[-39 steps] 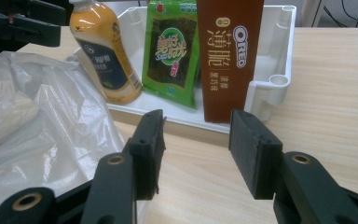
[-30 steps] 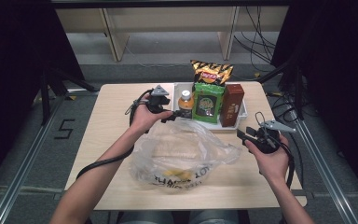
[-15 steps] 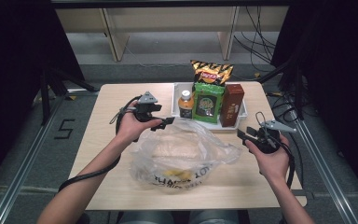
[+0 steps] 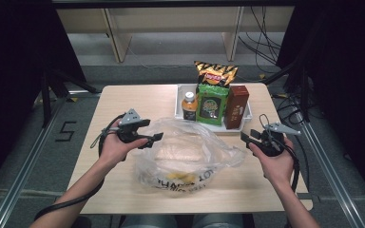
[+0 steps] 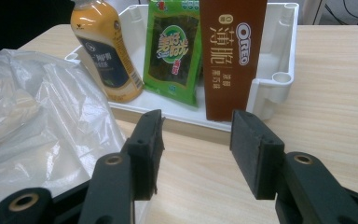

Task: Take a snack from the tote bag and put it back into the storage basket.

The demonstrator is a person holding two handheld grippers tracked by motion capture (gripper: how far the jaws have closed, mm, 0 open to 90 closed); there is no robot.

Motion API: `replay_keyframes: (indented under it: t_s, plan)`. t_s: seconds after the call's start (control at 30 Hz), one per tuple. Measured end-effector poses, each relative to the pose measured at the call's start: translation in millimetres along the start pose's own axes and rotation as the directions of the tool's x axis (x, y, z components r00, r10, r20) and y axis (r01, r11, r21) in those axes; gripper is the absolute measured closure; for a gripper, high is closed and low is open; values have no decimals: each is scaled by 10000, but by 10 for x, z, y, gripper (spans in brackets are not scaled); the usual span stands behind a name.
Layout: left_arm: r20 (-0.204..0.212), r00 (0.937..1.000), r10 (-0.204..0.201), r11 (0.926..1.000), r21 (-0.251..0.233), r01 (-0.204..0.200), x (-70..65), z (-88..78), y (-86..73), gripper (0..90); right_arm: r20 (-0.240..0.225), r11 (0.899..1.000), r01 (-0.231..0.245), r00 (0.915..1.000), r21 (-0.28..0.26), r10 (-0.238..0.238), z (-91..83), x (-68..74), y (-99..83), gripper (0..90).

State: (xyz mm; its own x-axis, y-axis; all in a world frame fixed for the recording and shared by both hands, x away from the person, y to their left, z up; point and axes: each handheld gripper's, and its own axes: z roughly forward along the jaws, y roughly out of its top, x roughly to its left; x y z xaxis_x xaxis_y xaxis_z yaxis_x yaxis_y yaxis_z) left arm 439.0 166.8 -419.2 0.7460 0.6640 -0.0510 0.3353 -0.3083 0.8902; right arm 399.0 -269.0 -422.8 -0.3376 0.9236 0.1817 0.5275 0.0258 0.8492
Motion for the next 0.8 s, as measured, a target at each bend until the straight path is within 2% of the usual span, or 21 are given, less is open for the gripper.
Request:
replay_keyframes:
  t_s: [0.1, 0.23, 0.3, 0.37, 0.5, 0.57, 0.63, 0.67, 0.73, 0.8]
  plan:
    - [-54, 9999, -98, 9999, -41, 97, -33, -112, -123, 220, -74, 9998, 216, 9997, -29, -216, -5, -18, -4, 545]
    - [-197, 9993, -320, 9995, -76, 318, -56, -240, -272, 221, 84, 10000, 25, 10000, 0, -25, 3, -8, -5, 545]
    - [-216, 9987, -461, 9988, -173, 457, -77, -298, -349, 220, 10, 9999, -104, 9999, 42, 104, 7, 9, -5, 545]
    - [-214, 9981, -579, 9978, -324, 571, -96, -350, -424, 219, 64, 9999, 104, 9999, 13, -104, 11, 0, -7, 544]
    - [-301, 9944, -1008, 9924, -734, 984, -128, -417, -580, 224, 11, 9999, -44, 10000, 109, 44, 12, 17, -10, 543]
    - [-398, 9944, -976, 9920, -840, 940, -150, -440, -612, 221, 13, 9999, 133, 9999, 98, -133, 17, 2, -15, 543]
    - [-422, 9957, -830, 9919, -1000, 785, -150, -450, -618, 219, 38, 9999, 76, 10000, 112, -77, 26, 1, -19, 542]
    - [-474, 9957, -791, 9915, -1074, 737, -146, -446, -621, 218, 6, 9990, 442, 9990, 19, -442, 34, -33, -16, 542]
    - [-511, 9962, -699, 9914, -1139, 637, -131, -433, -631, 216, 33, 9992, 399, 9992, -12, -399, 42, -38, -18, 541]
    - [-510, 9952, -829, 9909, -1108, 769, -117, -432, -652, 217, 140, 9988, 492, 9987, -15, -492, 55, -46, -22, 541]
